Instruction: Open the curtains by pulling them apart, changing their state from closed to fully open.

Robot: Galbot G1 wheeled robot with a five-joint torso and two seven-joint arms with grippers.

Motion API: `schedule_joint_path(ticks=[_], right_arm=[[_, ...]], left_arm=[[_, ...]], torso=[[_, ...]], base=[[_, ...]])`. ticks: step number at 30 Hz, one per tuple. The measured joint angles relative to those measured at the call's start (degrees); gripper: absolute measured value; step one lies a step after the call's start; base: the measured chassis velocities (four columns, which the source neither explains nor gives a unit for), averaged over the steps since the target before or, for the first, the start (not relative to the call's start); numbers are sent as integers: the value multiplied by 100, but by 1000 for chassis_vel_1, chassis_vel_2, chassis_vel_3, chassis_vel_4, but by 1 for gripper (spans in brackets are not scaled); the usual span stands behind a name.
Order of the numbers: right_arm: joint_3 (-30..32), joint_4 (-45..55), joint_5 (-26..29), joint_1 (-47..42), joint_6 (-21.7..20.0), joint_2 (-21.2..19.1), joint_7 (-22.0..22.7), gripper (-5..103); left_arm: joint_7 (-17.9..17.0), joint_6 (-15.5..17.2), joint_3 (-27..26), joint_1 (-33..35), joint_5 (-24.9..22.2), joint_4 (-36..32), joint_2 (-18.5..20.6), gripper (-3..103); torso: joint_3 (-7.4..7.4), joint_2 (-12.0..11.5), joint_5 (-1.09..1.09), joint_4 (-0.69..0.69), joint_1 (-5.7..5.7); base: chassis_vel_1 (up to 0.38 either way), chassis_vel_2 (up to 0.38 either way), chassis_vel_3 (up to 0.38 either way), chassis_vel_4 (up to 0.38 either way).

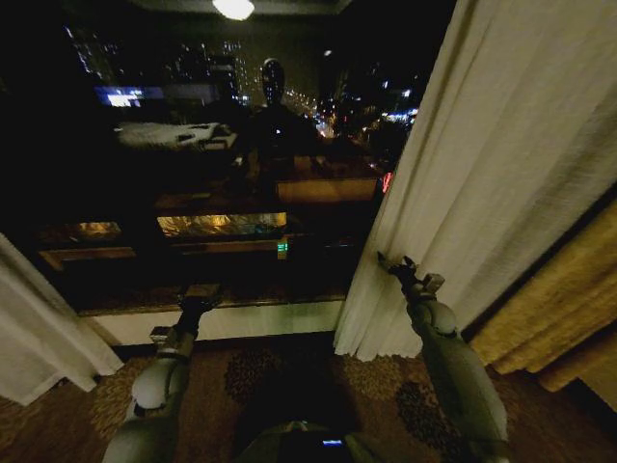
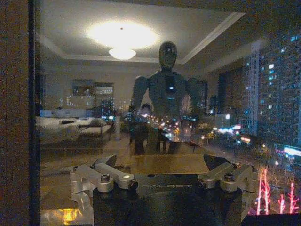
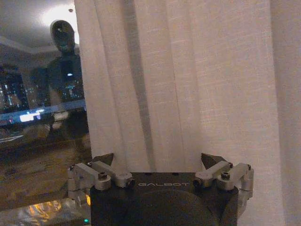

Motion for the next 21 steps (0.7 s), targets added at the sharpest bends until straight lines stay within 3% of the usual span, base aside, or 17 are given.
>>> schedule_joint_path(ticks=[1, 5, 9, 11, 14, 17, 20, 21], right_arm=[[-14, -39, -12, 29, 0, 2, 0, 102], [-25, -145, -63, 96, 0, 5, 0, 96], [-25, -168, -94, 103, 10, -4, 1, 76], [-25, -168, -101, 102, 12, -6, 1, 76], [-24, -153, -119, 99, 16, -10, 5, 60], [-24, -145, -123, 99, 17, -14, 9, 54], [-23, -130, -125, 96, 18, -20, 12, 38], [-23, -130, -125, 96, 18, -20, 12, 38]], left_arm=[[0, -4, 0, 0, 0, 12, 0, 100], [0, -21, 0, 2, 0, 30, 0, 100], [1, -34, 1, 2, -1, 40, 5, 100], [1, -37, 3, -2, -1, 45, 7, 100], [2, -42, 19, -17, -2, 56, 7, 100], [3, -44, 25, -27, -3, 61, 5, 100], [3, -54, 24, -32, -9, 70, 4, 100], [3, -54, 24, -32, -9, 70, 4, 100]], torso=[[0, 0, 0, 0, 0], [0, 0, 0, 0, 0], [0, 0, 0, 0, 0], [0, 0, 0, 0, 0], [0, 0, 0, -1, 0], [0, 0, 0, 0, 0], [0, 0, 0, 0, 0], [0, 0, 0, 0, 0]], base=[[0, 0, 0, 0], [0, 0, 0, 0], [0, 0, 0, 0], [0, 0, 0, 0], [0, 0, 0, 0], [0, 0, 0, 0], [0, 0, 0, 0], [0, 0, 0, 0]])
